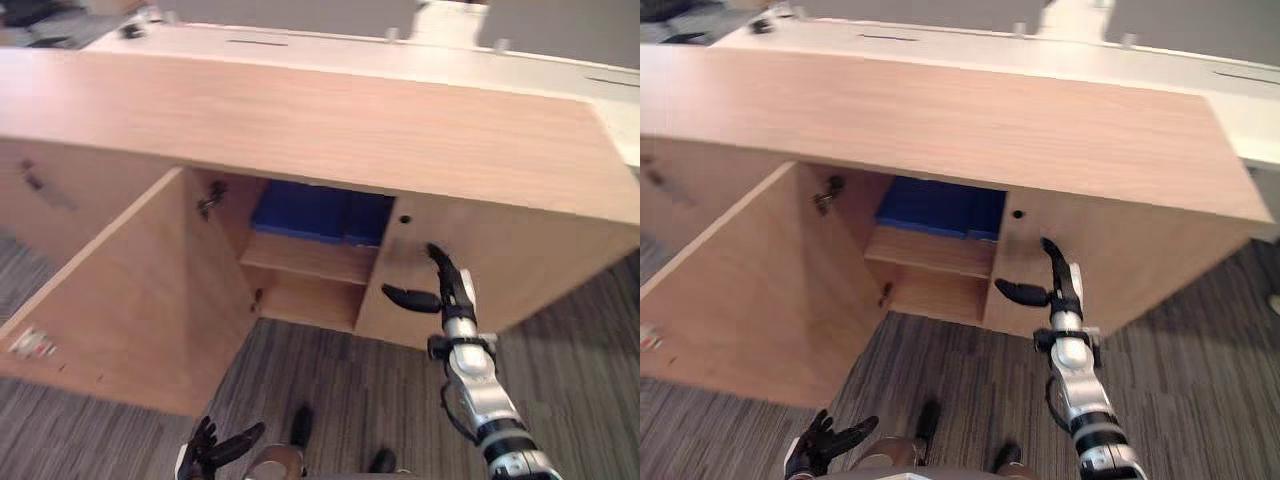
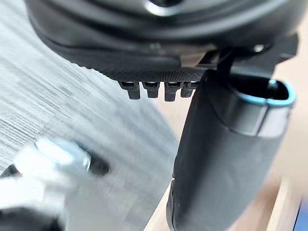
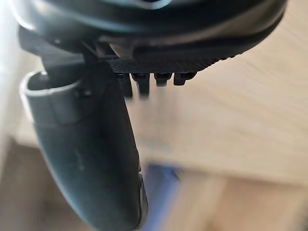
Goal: Walk over to the cabinet, pick up the folder, carry it to the office cabinet, place the folder inside the office cabinet, then close the office cabinet door
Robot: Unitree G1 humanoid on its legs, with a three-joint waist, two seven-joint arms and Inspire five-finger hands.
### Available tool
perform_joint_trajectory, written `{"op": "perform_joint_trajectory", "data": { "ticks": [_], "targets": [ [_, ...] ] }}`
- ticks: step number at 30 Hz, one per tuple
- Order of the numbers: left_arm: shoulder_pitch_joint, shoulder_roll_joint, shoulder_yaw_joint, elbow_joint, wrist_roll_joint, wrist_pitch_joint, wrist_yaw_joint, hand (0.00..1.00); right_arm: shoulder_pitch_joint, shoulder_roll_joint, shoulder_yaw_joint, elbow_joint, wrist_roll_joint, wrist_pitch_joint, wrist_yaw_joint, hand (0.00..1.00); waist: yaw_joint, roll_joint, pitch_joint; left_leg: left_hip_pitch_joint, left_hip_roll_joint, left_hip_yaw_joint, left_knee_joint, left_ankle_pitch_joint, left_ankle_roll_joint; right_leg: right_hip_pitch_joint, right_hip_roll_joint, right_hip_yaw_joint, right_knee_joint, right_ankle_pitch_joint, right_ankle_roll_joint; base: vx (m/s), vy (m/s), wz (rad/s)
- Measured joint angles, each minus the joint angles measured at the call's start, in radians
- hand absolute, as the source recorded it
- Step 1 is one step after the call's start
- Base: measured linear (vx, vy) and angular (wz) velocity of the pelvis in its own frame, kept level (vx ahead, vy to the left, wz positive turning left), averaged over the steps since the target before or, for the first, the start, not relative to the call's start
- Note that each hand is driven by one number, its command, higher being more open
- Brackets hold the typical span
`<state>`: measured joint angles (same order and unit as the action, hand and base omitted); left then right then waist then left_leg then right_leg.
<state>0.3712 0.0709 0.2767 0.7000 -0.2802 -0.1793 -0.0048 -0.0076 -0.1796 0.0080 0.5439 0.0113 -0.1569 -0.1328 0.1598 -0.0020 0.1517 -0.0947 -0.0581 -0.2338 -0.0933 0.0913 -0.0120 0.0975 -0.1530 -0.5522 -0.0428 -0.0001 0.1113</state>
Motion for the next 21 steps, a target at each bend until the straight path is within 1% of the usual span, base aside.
{"op": "perform_joint_trajectory", "data": {
  "ticks": [3, 5, 6, 7, 9, 10, 11, 12, 15, 16, 18, 19, 21],
  "targets": [
    [0.05, -0.014, 0.144, -0.097, -0.019, 0.0, 0.003, 1.0, 0.061, 0.06, 0.0, 0.141, 0.006, 0.032, 0.052, 1.0, 0.039, 0.025, 0.015, -0.007, -0.037, -0.068, 0.001, 0.002, -0.002, 0.024, -0.027, -0.068, 0.038, -0.033, 0.019, 0.05, 0.045, 1.09],
    [0.072, -0.01, 0.205, -0.148, -0.021, 0.0, 0.008, 1.0, 0.062, 0.079, 0.0, 0.177, 0.006, 0.038, 0.059, 1.0, 0.052, 0.032, 0.017, -0.017, -0.047, -0.08, 0.003, 0.003, -0.002, 0.025, -0.036, -0.088, 0.045, -0.035, 0.022, 0.07, 0.042, 0.56],
    [0.087, -0.006, 0.256, -0.197, -0.031, -0.001, 0.016, 1.0, 0.063, 0.091, 0.0, 0.187, 0.006, 0.038, 0.061, 1.0, 0.061, 0.033, 0.018, -0.021, -0.053, -0.085, 0.005, 0.009, -0.004, 0.031, -0.04, -0.105, 0.047, -0.04, 0.023, 0.09, 0.035, 0.44],
    [0.094, -0.002, 0.277, -0.222, -0.036, -0.001, 0.021, 1.0, 0.065, 0.095, -0.001, 0.187, 0.006, 0.038, 0.061, 1.0, 0.067, 0.033, 0.018, -0.021, -0.053, -0.087, 0.005, 0.018, -0.005, 0.033, -0.04, -0.111, 0.047, -0.043, 0.023, 0.11, 0.014, 0.39],
    [0.115, 0.037, 0.326, -0.34, -0.046, -0.003, 0.037, 1.0, 0.062, 0.096, -0.003, 0.187, 0.006, 0.036, 0.06, 1.0, 0.076, 0.03, 0.017, -0.023, -0.053, -0.104, 0.005, 0.078, -0.006, 0.046, -0.036, -0.141, 0.063, -0.06, 0.017, 0.11, -0.018, 0.38],
    [0.114, 0.053, 0.33, -0.361, -0.046, -0.006, 0.041, 1.0, 0.06, 0.096, -0.004, 0.187, 0.006, 0.035, 0.058, 1.0, 0.077, 0.028, 0.015, -0.025, -0.054, -0.109, 0.005, 0.087, -0.006, 0.047, -0.036, -0.147, 0.067, -0.065, 0.013, 0.1, -0.046, 0.38],
    [0.103, 0.085, 0.332, -0.394, -0.052, -0.013, 0.047, 1.0, 0.056, 0.093, -0.004, 0.187, 0.007, 0.035, 0.055, 1.0, 0.077, 0.023, 0.015, -0.029, -0.056, -0.116, 0.006, 0.093, -0.009, 0.047, -0.035, -0.155, 0.075, -0.071, 0.006, 0.1, -0.07, 0.24],
    [0.088, 0.113, 0.332, -0.423, -0.055, -0.02, 0.051, 1.0, 0.052, 0.091, -0.004, 0.187, 0.007, 0.035, 0.055, 1.0, 0.078, 0.019, 0.015, -0.029, -0.057, -0.118, 0.006, 0.096, -0.005, 0.047, -0.031, -0.156, 0.077, -0.075, 0.0, 0.09, -0.078, 0.17],
    [0.036, 0.154, 0.324, -0.478, -0.054, -0.031, 0.051, 1.0, 0.046, 0.084, -0.003, 0.186, 0.008, 0.034, 0.055, 1.0, 0.073, 0.018, 0.015, -0.029, -0.058, -0.128, 0.006, 0.106, 0.009, 0.054, -0.027, -0.155, 0.079, -0.078, -0.003, 0.05, -0.07, 0.12],
    [0.009, 0.175, 0.314, -0.502, -0.052, -0.043, 0.051, 1.0, 0.048, 0.079, -0.003, 0.186, 0.008, 0.034, 0.059, 1.0, 0.068, 0.018, 0.015, -0.028, -0.057, -0.13, 0.006, 0.106, 0.009, 0.056, -0.024, -0.149, 0.079, -0.083, -0.01, 0.01, -0.061, 0.09],
    [-0.026, 0.212, 0.285, -0.53, -0.049, -0.057, 0.051, 1.0, 0.055, 0.07, -0.002, 0.185, 0.009, 0.034, 0.062, 1.0, 0.065, 0.017, 0.015, -0.027, -0.053, -0.129, 0.006, 0.104, 0.007, 0.055, -0.021, -0.133, 0.079, -0.088, -0.013, -0.04, -0.061, -0.02],
    [-0.046, 0.238, 0.267, -0.552, -0.034, -0.067, 0.051, 1.0, 0.058, 0.063, -0.002, 0.185, 0.014, 0.034, 0.068, 1.0, 0.058, 0.017, 0.015, -0.025, -0.047, -0.122, 0.006, 0.1, 0.004, 0.053, -0.017, -0.123, 0.079, -0.091, -0.014, -0.08, -0.059, -0.16],
    [-0.055, 0.26, 0.25, -0.57, -0.032, -0.072, 0.052, 1.0, 0.059, 0.062, -0.003, 0.185, 0.028, 0.034, 0.071, 1.0, 0.049, 0.017, 0.015, -0.021, -0.038, -0.109, 0.006, 0.09, -0.005, 0.051, -0.012, -0.106, 0.08, -0.094, -0.018, -0.09, -0.051, -0.25]
  ]
}}
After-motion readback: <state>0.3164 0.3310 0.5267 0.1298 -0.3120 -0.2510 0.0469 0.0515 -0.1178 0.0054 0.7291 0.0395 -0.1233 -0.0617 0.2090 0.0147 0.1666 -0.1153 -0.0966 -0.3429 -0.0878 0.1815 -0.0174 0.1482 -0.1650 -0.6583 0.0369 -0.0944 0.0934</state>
